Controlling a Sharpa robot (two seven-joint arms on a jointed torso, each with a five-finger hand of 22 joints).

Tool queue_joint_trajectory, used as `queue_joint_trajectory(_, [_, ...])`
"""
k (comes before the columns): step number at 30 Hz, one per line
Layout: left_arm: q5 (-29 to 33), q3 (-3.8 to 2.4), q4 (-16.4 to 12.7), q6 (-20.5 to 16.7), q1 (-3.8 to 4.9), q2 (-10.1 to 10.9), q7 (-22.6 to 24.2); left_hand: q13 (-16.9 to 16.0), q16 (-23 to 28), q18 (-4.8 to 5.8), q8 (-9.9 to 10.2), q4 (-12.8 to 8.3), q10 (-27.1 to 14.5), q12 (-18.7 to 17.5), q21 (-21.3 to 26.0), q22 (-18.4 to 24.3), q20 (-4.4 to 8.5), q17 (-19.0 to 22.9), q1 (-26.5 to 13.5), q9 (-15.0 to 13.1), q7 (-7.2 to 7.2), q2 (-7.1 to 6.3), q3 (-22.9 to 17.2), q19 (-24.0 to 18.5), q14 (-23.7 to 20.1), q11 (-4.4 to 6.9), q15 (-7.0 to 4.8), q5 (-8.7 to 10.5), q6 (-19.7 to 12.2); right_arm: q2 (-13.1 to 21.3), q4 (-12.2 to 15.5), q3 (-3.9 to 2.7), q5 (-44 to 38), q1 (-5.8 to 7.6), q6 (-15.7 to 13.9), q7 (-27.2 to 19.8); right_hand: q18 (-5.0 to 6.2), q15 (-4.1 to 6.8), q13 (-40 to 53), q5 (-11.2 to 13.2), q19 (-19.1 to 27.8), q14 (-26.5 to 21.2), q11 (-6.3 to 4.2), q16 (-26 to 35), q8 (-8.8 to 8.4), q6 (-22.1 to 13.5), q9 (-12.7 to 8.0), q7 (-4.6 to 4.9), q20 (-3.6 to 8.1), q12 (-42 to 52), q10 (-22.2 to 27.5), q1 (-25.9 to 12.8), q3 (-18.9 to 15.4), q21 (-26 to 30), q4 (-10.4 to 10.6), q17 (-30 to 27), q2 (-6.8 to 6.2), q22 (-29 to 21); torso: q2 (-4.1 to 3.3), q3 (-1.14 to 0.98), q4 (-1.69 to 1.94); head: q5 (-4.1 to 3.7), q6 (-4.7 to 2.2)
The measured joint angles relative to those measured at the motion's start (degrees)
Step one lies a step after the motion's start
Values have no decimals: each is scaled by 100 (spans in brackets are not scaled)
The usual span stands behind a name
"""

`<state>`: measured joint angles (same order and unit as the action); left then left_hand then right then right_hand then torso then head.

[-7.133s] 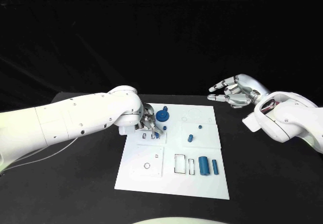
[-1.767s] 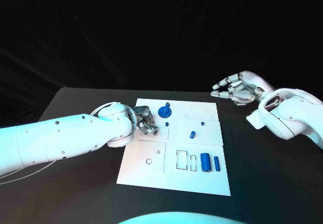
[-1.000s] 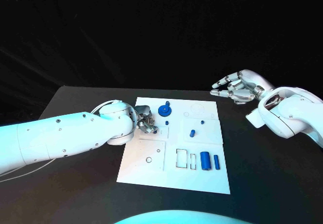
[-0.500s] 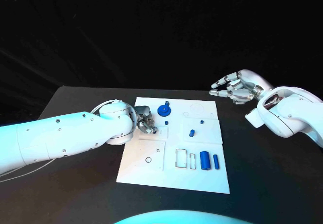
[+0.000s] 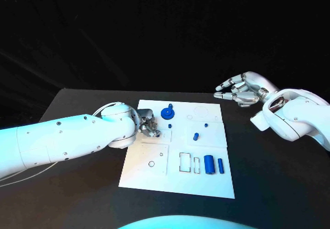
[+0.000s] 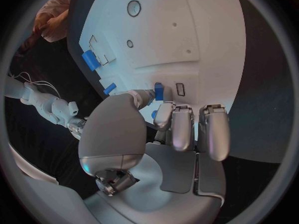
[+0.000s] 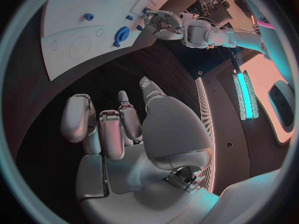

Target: Assemble the parts on the task board

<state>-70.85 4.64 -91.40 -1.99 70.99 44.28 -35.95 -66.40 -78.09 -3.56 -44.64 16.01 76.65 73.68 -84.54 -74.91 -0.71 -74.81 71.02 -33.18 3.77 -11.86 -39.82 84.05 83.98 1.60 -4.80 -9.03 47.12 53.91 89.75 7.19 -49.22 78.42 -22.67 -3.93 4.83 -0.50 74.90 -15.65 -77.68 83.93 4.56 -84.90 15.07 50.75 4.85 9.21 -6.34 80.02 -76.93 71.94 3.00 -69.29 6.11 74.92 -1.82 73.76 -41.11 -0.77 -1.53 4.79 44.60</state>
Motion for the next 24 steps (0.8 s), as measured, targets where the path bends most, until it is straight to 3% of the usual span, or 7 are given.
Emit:
queue_joint_trajectory(11, [126, -6, 26, 74, 6, 4, -21, -82, 0, 0, -74, 15, 75, 71, 0, 0, 0, -5, -59, -39, 0, -58, -47, 0, 3, 34, -3, 1, 0, 7, 2, 0, 0, 0, 4, 4, 0, 0, 0, 0, 0, 0, 0, 0, 0, 0, 0, 0, 0, 0, 0, 0, -23, 42, 23, -1, 0, -12, 0, 0, 0, 4, 13])
queue_joint_trajectory(24, [358, -17, 73, 113, 16, -17, -97, -88, 0, 0, -140, -48, 83, 72, -22, -1, 42, -6, -242, -106, -1, -27, -222, 1, 1, 42, -42, 6, 1, 16, 11, 0, -4, 0, 4, 12, 0, 0, 0, -23, 0, 0, 0, 0, 22, 0, -1, 0, 0, 0, 0, 0, -23, 42, 23, -1, 0, -12, -5, -1, 2, -4, 25])
